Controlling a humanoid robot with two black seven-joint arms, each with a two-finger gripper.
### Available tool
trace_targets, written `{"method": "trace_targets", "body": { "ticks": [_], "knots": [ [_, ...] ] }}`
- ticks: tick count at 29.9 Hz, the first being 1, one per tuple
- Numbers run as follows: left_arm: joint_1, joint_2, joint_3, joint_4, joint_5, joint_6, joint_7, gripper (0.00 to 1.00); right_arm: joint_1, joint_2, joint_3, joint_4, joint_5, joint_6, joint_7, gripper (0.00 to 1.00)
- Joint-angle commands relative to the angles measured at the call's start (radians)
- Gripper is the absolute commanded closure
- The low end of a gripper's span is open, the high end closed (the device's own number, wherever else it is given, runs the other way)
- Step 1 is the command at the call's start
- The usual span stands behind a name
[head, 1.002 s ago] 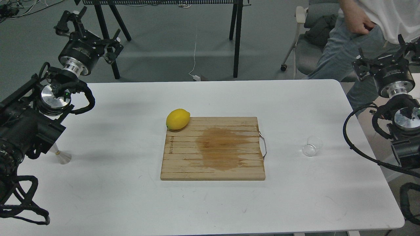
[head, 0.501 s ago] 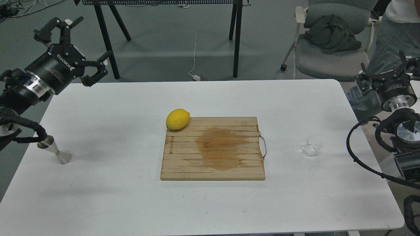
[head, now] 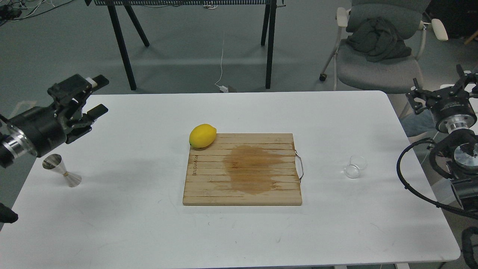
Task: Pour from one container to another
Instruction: 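Reach the left gripper down toward the small metal jigger, then close the left gripper on the metal jigger and lift it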
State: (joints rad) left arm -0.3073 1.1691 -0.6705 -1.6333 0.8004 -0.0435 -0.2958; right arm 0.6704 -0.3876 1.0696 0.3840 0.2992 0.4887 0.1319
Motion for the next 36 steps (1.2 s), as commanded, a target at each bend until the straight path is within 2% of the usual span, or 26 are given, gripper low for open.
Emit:
{"method": "trace_targets", "body": {
  "ticks": [1,8,16,22,26,32,36],
  "knots": [
    [0.106,-0.005,0.000,-0.005,0.234,0.102,-0.019,0.07,-0.008,-0.004,0.001,-0.001,0.000,0.000,0.000,0.00],
    [0.275,-0.019,0.000,0.062,0.630,0.250,-0.029,0.07,-0.009,-0.014,0.000,-0.001,0.000,0.000,0.002,0.00],
    [0.293,-0.198,-0.001,0.403,0.893,0.313,-0.034,0.07,-0.017,-0.016,0.000,-0.001,0.000,0.000,0.003,0.00],
    [0.260,-0.331,-0.003,0.706,0.935,0.381,-0.039,0.07,-0.017,-0.016,0.000,0.001,0.000,0.000,0.003,0.00],
    [0.198,-0.394,-0.001,0.788,0.930,0.384,-0.065,0.07,-0.017,-0.016,-0.002,-0.001,0.000,0.000,0.003,0.00],
    [0.136,-0.463,-0.001,0.886,0.930,0.386,-0.068,0.07,-0.017,-0.016,-0.002,-0.001,0.000,0.000,0.003,0.00],
    [0.102,-0.502,0.000,0.969,0.935,0.384,-0.108,0.13,-0.017,-0.016,0.000,-0.001,0.000,0.000,0.005,0.00]
  ]
}}
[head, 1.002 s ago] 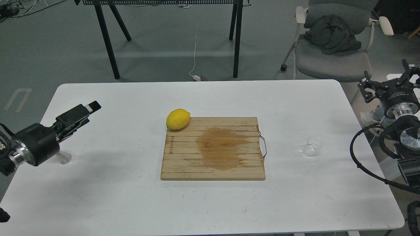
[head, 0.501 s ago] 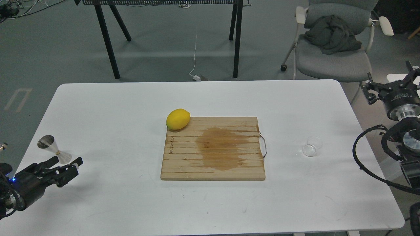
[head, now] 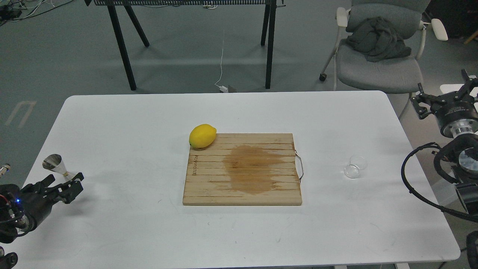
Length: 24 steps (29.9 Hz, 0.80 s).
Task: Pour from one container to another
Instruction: 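Close the left gripper on the metal jigger and lift it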
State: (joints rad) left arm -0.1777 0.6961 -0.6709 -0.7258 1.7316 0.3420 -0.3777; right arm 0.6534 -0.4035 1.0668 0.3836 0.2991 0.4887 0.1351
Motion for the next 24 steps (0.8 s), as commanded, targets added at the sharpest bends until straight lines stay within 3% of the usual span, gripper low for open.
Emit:
{"method": "trace_targets", "body": {
  "ticks": [1,7,24],
  "knots": [
    [-0.045,-0.042,0.001,0.093,0.005,-0.001,-0.030,0.13,0.000,0.000,0.002,0.000,0.000,0.000,0.001,0.00],
    [-0.124,-0.099,0.051,0.239,-0.004,0.002,-0.067,0.16,0.000,0.008,-0.001,0.000,0.000,0.000,0.004,0.00],
    [-0.129,-0.099,0.059,0.276,-0.006,0.025,-0.076,0.56,-0.001,0.002,-0.002,0.001,0.000,0.000,0.005,0.00]
  ]
}}
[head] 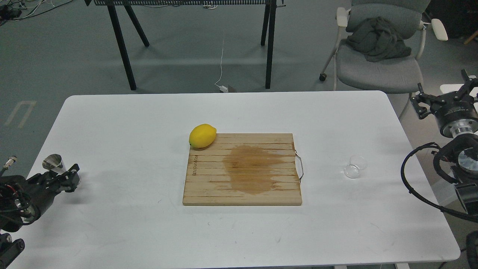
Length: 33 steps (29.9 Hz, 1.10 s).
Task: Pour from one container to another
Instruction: 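Close the left gripper on the metal jigger and lift it, then carry the jigger with the left gripper over the cutting board center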
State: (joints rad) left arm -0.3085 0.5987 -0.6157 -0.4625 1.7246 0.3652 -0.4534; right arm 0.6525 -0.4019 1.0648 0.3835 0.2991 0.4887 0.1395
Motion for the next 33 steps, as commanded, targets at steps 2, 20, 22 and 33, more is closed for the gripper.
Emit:
{"method": "trace_targets", "body": {
  "ticks": [2,20,22,33],
  "knots": [
    [0.003,-0.003,0.004,0.015,0.001,0.001,-0.001,0.62,-0.001,0.000,0.000,0.002,0.000,0.000,-0.001,0.00],
    [-0.004,-0.016,0.028,0.002,0.000,0.034,-0.017,0.92,-0.002,-0.002,-0.002,0.002,0.000,0.000,-0.001,0.00],
    [-0.026,-0.008,0.028,-0.004,0.000,0.037,-0.021,0.92,-0.010,-0.002,0.000,0.002,0.000,0.000,-0.001,0.00],
    [-0.221,0.139,0.034,-0.252,0.009,-0.023,-0.019,0.92,-0.013,-0.020,0.000,0.002,0.000,0.000,-0.001,0.00]
  ]
}}
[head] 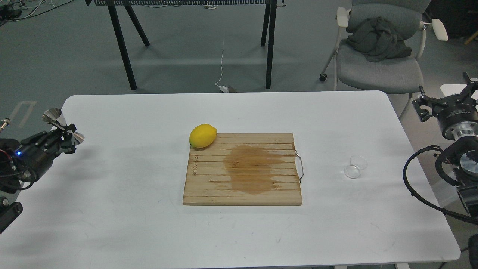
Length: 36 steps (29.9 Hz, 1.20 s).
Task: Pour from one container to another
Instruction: 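Carry the jigger with the left gripper over the cutting board center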
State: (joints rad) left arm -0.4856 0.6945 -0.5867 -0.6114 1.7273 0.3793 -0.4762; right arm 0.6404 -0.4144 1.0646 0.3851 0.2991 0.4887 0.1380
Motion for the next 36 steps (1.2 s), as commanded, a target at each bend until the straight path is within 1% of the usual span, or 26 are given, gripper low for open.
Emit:
{"method": "trace_targets", "body": {
  "ticks": [1,5,8,10,11,12,14,15,19,25,28,30,33,36],
  "knots": [
    [-0.059,0.057,0.016,-0.146,0.009,-0.055,0.004,0.92,-0.004,-0.012,0.000,0.000,0.000,0.000,0.000,0.00],
    [-0.151,0.086,0.096,-0.298,0.118,-0.105,0.005,0.92,-0.028,-0.014,0.003,0.000,0.000,0.000,0.000,0.00],
    [-0.221,0.068,0.148,-0.364,0.217,-0.114,0.011,0.92,-0.033,-0.018,0.008,-0.002,0.000,0.000,0.002,0.00],
    [-0.255,0.030,0.179,-0.398,0.273,-0.118,0.021,0.92,-0.034,-0.027,0.009,-0.002,0.000,0.000,0.002,0.00],
    [-0.269,0.001,0.195,-0.406,0.312,-0.123,0.034,0.92,-0.036,-0.029,0.011,-0.002,0.000,0.000,0.002,0.00],
    [-0.283,-0.032,0.212,-0.407,0.363,-0.134,0.057,0.92,-0.036,-0.033,0.011,-0.002,0.000,0.000,0.002,0.00],
    [-0.304,-0.090,0.237,-0.409,0.454,-0.177,0.105,0.92,-0.038,-0.050,0.012,-0.002,0.002,0.000,0.002,0.00],
    [-0.307,-0.116,0.238,-0.410,0.454,-0.198,0.117,0.92,-0.038,-0.058,0.014,-0.002,0.002,0.000,0.002,0.00],
    [-0.323,-0.236,0.240,-0.441,0.454,-0.253,0.126,0.92,-0.038,-0.070,0.014,-0.005,0.002,0.000,0.002,0.00],
    [-0.320,-0.401,0.249,-0.441,0.454,-0.367,0.128,0.92,-0.038,-0.079,0.014,-0.003,0.002,0.000,0.002,0.00],
    [-0.315,-0.460,0.286,-0.424,0.454,-0.373,0.151,0.92,-0.038,-0.093,0.014,-0.003,0.002,0.000,0.002,0.00],
    [-0.314,-0.489,0.303,-0.383,0.454,-0.373,0.162,0.92,-0.039,-0.099,0.014,-0.003,0.002,0.000,0.002,0.00],
    [-0.309,-0.526,0.303,-0.315,0.454,-0.370,0.162,0.92,-0.047,-0.107,0.014,-0.003,0.003,0.000,0.002,0.00],
    [-0.307,-0.529,0.303,-0.269,0.454,-0.365,0.159,0.92,-0.051,-0.107,0.014,-0.003,0.003,0.000,0.002,0.00]
  ]
}}
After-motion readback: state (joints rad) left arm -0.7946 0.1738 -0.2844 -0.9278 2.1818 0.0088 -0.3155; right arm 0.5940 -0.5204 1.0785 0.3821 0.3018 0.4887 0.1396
